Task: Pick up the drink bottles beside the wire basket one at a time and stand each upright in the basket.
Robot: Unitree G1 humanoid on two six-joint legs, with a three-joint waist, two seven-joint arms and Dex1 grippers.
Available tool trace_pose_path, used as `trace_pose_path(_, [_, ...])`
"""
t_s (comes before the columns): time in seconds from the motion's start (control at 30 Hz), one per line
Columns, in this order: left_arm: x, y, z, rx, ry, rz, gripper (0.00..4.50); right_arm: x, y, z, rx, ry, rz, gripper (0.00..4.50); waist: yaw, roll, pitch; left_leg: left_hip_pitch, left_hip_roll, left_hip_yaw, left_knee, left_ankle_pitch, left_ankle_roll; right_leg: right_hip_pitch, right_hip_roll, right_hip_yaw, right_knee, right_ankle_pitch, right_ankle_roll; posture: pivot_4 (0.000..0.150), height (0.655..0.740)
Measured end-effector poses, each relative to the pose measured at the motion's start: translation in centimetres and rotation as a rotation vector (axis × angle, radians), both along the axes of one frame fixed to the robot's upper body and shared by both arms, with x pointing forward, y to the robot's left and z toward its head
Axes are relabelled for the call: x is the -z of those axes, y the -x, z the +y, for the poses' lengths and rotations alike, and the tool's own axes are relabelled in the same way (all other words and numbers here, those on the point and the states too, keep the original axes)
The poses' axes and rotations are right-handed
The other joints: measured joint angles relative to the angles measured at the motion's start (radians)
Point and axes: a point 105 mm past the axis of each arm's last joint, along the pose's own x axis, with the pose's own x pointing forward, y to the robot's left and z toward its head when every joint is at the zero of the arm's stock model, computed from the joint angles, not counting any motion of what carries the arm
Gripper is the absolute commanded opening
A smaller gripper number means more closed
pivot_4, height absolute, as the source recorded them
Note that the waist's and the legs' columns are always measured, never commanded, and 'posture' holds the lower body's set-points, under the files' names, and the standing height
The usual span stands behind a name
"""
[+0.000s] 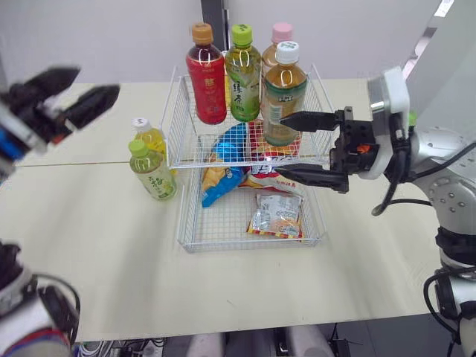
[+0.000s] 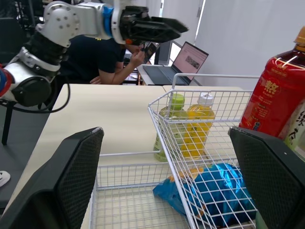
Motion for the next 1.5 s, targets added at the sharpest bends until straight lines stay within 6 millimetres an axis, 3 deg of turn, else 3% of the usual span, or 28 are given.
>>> trace_pose_path(0.2, [8.5, 5.4, 3.2, -0.212, 0.061, 0.169, 4.46, 0.4, -0.6, 0.8, -0.018, 0.001, -0.021, 4.50, 0.010, -0.001, -0.001, 0.002, 0.000, 0.000, 0.000, 0.000, 0.000, 0.001, -0.001, 0.001, 0.000, 0.000, -0.001, 0.150, 0.7400])
trace_pose_path(0.37, [11.1, 8.6, 2.9, -0.296, 0.046, 0.190, 4.46, 0.5, -0.7, 1.4, -0.043, -0.012, -0.021, 4.50, 0.019, -0.002, -0.003, 0.003, 0.001, 0.002, 0.000, 0.000, 0.000, 0.003, -0.001, 0.001, -0.003, 0.002, -0.002, 0.150, 0.7400])
trace_pose_path(0.53, [12.0, 9.0, 2.5, -0.310, 0.053, 0.182, 4.46, -0.4, -0.5, 2.1, -0.072, -0.040, -0.039, 4.50, 0.020, -0.002, -0.004, 0.012, 0.003, 0.002, -0.001, 0.000, 0.000, 0.013, 0.001, -0.001, -0.006, 0.003, -0.005, 0.150, 0.7400])
trace_pose_path(0.73, [11.5, 6.8, 1.1, -0.257, 0.067, 0.140, 4.46, -2.4, -0.1, 2.2, -0.088, -0.126, -0.035, 4.50, 0.019, -0.003, -0.004, 0.016, 0.003, 0.003, -0.002, 0.000, 0.000, 0.018, 0.002, -0.001, -0.007, 0.003, -0.005, 0.150, 0.7400])
trace_pose_path(0.93, [10.3, 3.9, 0.7, -0.236, 0.073, 0.105, 4.46, -2.4, -0.3, 1.8, -0.053, -0.118, -0.027, 4.50, 0.017, -0.002, -0.004, 0.016, 0.003, 0.002, -0.002, 0.000, 0.000, 0.017, 0.002, -0.001, -0.007, 0.003, -0.005, 0.150, 0.7400])
trace_pose_path(1.2, [10.1, -1.8, -2.0, -0.168, 0.102, 0.105, 4.46, -2.4, -0.3, 1.7, -0.035, -0.112, -0.030, 4.50, 0.015, -0.002, -0.004, 0.016, 0.002, 0.002, -0.002, 0.000, 0.000, 0.017, 0.002, -0.001, -0.007, 0.004, -0.004, 0.150, 0.7400])
trace_pose_path(1.5, [10.1, -5.8, -2.8, -0.196, 0.065, 0.137, 4.46, -2.5, -0.4, 1.5, -0.009, -0.101, -0.043, 4.50, 0.010, -0.002, -0.004, 0.015, 0.002, 0.001, -0.004, -0.001, 0.000, 0.017, 0.003, -0.001, -0.007, 0.004, -0.003, 0.150, 0.7400])
